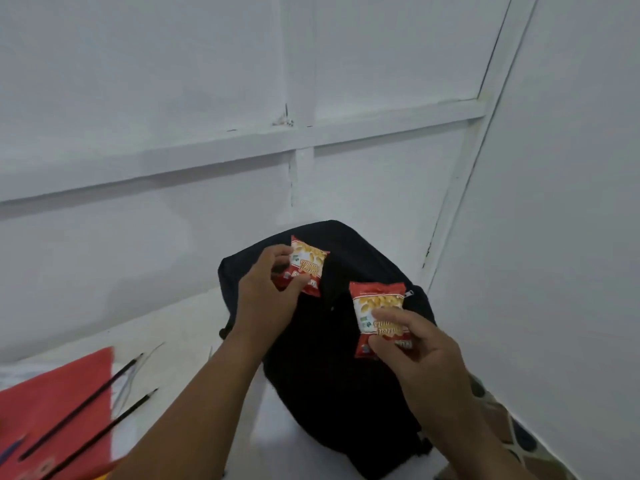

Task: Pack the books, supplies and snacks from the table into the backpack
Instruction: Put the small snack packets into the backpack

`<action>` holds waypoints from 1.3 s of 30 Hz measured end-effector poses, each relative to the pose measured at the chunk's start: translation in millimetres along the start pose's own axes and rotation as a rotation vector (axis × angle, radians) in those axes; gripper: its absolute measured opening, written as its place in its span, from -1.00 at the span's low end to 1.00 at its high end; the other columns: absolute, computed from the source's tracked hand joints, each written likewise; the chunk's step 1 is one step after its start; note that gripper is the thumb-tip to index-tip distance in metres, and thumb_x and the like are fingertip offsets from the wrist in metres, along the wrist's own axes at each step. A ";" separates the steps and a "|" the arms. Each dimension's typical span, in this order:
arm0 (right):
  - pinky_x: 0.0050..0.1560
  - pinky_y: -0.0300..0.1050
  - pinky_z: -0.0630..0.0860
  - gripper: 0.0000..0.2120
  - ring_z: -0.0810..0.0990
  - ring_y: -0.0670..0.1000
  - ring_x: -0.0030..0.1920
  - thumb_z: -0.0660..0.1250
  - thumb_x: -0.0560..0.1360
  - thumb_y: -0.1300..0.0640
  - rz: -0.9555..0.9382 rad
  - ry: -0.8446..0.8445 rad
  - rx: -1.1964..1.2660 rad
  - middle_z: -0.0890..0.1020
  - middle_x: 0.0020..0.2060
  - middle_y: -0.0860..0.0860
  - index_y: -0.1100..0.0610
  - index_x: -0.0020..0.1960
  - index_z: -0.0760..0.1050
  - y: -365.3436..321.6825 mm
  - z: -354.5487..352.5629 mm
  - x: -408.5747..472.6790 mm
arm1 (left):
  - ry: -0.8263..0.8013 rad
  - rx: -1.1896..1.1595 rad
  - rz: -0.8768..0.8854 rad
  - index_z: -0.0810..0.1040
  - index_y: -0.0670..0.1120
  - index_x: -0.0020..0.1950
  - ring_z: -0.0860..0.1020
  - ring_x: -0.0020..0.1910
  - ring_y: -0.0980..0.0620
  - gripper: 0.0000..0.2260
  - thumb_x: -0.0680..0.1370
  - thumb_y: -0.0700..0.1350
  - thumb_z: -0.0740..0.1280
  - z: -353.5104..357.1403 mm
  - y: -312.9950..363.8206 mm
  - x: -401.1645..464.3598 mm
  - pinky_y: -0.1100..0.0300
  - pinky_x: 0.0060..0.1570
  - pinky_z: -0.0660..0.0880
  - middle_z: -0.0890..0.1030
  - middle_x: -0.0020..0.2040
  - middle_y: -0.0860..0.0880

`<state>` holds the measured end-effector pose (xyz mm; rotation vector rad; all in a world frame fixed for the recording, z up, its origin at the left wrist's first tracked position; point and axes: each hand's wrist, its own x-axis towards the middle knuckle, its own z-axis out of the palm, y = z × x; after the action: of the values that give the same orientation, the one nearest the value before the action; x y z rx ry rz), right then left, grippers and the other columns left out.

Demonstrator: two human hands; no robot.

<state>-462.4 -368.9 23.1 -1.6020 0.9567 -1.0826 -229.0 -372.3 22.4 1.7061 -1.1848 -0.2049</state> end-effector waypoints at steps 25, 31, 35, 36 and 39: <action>-0.11 -0.50 0.45 -0.83 0.60 -0.30 -0.12 0.55 0.33 -0.12 0.016 -0.051 -0.278 0.64 -0.24 -0.25 -0.14 -0.16 0.61 56.5 18.0 55.6 | -0.105 0.098 0.043 0.71 0.06 -0.20 0.62 -0.26 0.13 -0.94 0.47 -0.07 0.51 7.1 37.8 -8.2 0.35 -0.25 0.52 0.66 -0.31 0.16; -0.16 -0.41 0.48 -0.89 0.60 -0.22 -0.26 0.41 0.54 0.02 -0.009 -0.019 -0.320 0.66 -0.22 -0.17 -0.04 0.06 0.62 60.1 24.3 74.6 | -0.113 0.078 0.022 0.71 0.04 -0.17 0.64 -0.23 0.14 -0.96 0.48 -0.05 0.50 10.4 38.2 -7.9 0.35 -0.21 0.53 0.67 -0.29 0.16; 0.07 -0.22 0.60 -0.67 0.66 -0.20 0.02 0.32 0.56 0.32 0.201 -0.047 0.116 0.67 0.02 -0.13 -0.04 0.20 0.45 55.9 32.1 70.8 | -0.113 0.057 0.008 0.70 0.06 -0.19 0.63 -0.24 0.13 -0.95 0.48 -0.06 0.50 10.5 37.9 -10.7 0.39 -0.21 0.52 0.67 -0.30 0.15; 0.08 -0.25 0.58 -0.57 0.64 -0.20 0.10 0.29 0.55 0.39 0.220 -0.067 0.225 0.66 0.10 -0.14 -0.04 0.27 0.39 55.1 34.8 66.6 | -0.115 0.058 0.006 0.70 0.06 -0.19 0.63 -0.24 0.13 -0.94 0.48 -0.06 0.50 10.0 38.2 -11.5 0.41 -0.22 0.50 0.66 -0.30 0.15; 0.14 -0.24 0.56 -0.42 0.61 -0.19 0.19 0.21 0.55 0.50 0.252 -0.126 0.376 0.62 0.19 -0.14 -0.07 0.36 0.27 56.5 37.2 50.6 | -0.135 0.064 -0.009 0.70 0.05 -0.19 0.62 -0.26 0.15 -0.95 0.48 -0.06 0.50 8.2 37.6 -13.8 0.39 -0.23 0.52 0.66 -0.30 0.16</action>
<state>-417.1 -419.8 -26.8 -1.1924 0.7914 -0.9112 -263.8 -367.2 43.1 1.7763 -1.2943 -0.2948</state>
